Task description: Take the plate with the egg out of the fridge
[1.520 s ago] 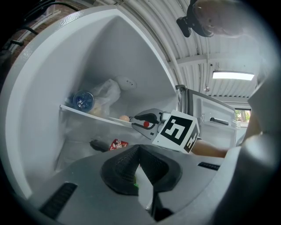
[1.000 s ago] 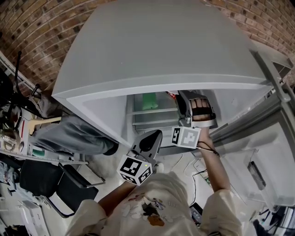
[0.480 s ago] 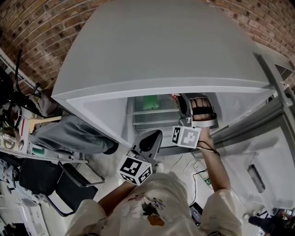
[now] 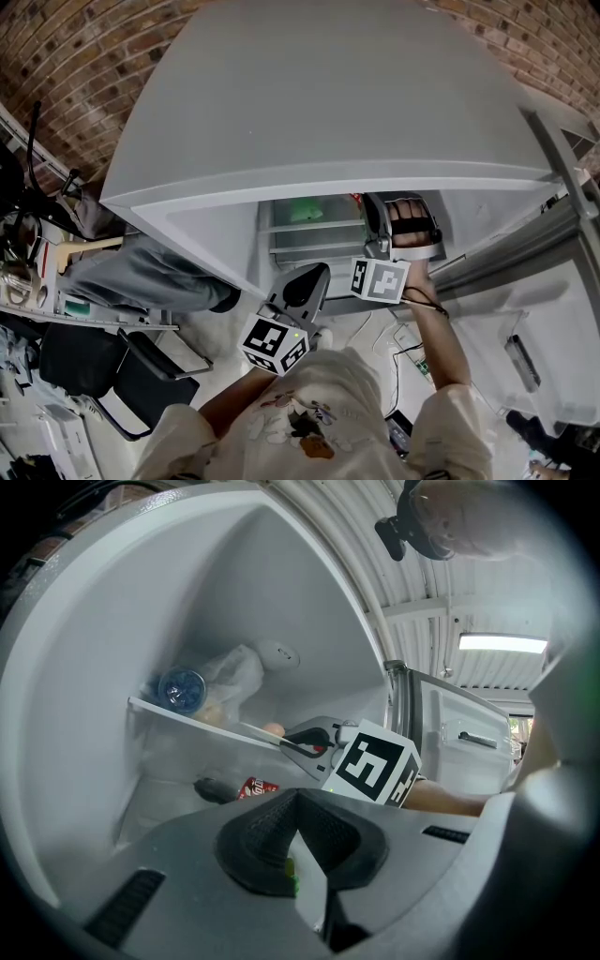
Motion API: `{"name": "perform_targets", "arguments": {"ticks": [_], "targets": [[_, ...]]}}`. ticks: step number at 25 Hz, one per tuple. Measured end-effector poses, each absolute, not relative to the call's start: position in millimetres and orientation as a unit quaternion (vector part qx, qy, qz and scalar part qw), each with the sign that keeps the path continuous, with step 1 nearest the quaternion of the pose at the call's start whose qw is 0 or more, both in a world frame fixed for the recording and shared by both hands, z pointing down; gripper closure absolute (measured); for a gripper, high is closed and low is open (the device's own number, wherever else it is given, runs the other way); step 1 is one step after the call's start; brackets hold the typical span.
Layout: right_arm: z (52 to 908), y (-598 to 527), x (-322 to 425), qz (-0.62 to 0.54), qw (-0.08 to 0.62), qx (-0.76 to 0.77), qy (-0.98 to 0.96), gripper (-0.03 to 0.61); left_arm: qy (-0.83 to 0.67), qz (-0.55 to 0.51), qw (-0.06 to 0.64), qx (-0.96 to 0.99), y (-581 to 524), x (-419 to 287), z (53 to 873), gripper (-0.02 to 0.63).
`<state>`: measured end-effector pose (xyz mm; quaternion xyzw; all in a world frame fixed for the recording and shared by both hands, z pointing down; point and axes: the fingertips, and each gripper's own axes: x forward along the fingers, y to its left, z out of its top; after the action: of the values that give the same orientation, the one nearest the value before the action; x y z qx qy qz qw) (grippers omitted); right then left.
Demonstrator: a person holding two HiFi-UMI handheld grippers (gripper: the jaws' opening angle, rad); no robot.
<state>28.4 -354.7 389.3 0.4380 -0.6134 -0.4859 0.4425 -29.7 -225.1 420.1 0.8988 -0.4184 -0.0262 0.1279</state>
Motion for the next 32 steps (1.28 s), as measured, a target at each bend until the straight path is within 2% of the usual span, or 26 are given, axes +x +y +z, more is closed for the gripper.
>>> {"name": "perform_targets", "arguments": {"ticks": [32], "targets": [[350.5,-275.9,23.4,-0.521,0.404,0.449,-0.603,0.559,-0.397,-0.020,0.132,0.908,-223.1,-27.5,424.2,0.604]]}}
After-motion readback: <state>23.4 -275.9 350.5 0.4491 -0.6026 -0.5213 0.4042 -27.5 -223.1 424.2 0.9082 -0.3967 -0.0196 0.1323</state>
